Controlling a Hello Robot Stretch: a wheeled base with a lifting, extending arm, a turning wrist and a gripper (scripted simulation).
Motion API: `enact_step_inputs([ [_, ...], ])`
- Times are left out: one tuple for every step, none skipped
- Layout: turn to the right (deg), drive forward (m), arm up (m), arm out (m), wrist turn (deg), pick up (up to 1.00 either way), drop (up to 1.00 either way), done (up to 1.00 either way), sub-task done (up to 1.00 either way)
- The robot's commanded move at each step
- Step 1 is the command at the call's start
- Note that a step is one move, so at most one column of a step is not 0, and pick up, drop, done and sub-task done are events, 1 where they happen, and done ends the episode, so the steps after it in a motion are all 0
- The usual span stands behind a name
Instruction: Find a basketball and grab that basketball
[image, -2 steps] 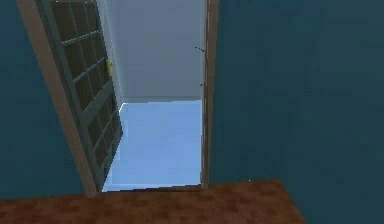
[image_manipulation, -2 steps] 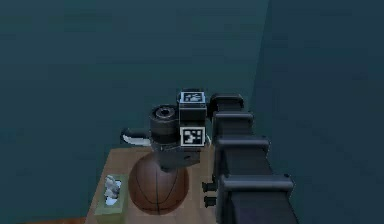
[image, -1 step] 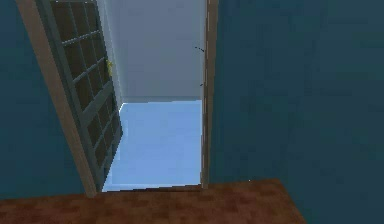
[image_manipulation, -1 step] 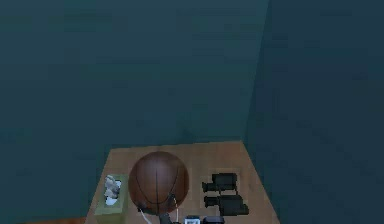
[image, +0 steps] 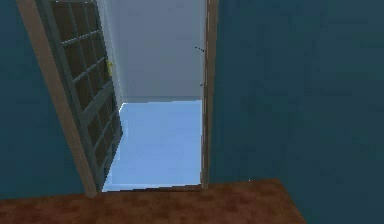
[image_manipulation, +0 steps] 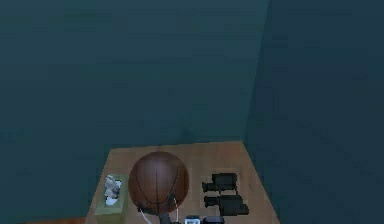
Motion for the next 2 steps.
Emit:
enact_step_inputs([
  [0.0,0.00,0.10,0.00,0.0,0.00,0.00,0.00,0.00],
  [0.0,0.00,0.00,0.00,0.0,0.00,0.00,1.00,0.00],
])
